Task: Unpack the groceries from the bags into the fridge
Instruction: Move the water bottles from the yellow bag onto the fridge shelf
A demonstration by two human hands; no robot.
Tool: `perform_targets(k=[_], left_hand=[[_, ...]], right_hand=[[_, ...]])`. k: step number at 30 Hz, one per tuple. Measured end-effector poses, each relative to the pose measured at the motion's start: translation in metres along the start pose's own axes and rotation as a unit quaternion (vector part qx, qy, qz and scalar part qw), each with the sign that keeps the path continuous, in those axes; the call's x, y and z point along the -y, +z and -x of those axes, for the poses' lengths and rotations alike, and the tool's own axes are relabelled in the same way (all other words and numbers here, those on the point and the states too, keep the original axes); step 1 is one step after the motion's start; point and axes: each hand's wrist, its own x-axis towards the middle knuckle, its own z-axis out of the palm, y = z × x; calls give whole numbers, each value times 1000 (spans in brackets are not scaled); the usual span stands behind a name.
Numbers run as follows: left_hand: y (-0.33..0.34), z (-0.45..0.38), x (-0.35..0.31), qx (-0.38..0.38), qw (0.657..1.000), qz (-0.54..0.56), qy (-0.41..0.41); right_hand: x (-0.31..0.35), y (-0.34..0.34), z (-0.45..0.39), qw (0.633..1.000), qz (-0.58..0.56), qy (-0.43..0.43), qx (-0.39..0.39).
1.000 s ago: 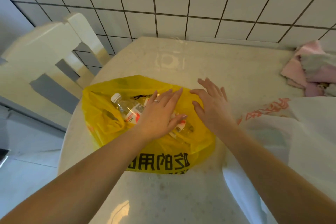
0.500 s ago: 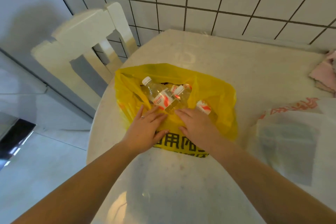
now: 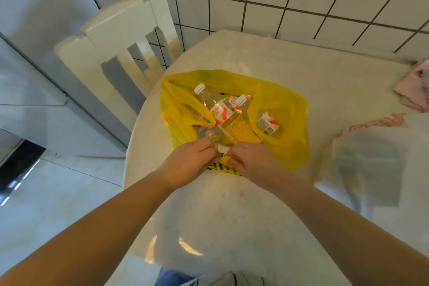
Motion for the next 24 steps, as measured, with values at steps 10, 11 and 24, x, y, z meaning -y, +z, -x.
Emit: perform_targets(k=[10,11,24], left_hand=[[13,51,12,48,997,-44,29],[15,57,14,60,997,-45,28],[5,69,21,1,1000,-5,-14]], right_hand=[[19,27,26,999,-2,-8,-43],[20,32,28,999,7,-1,-46],[37,36,30,995,9,73,-65]])
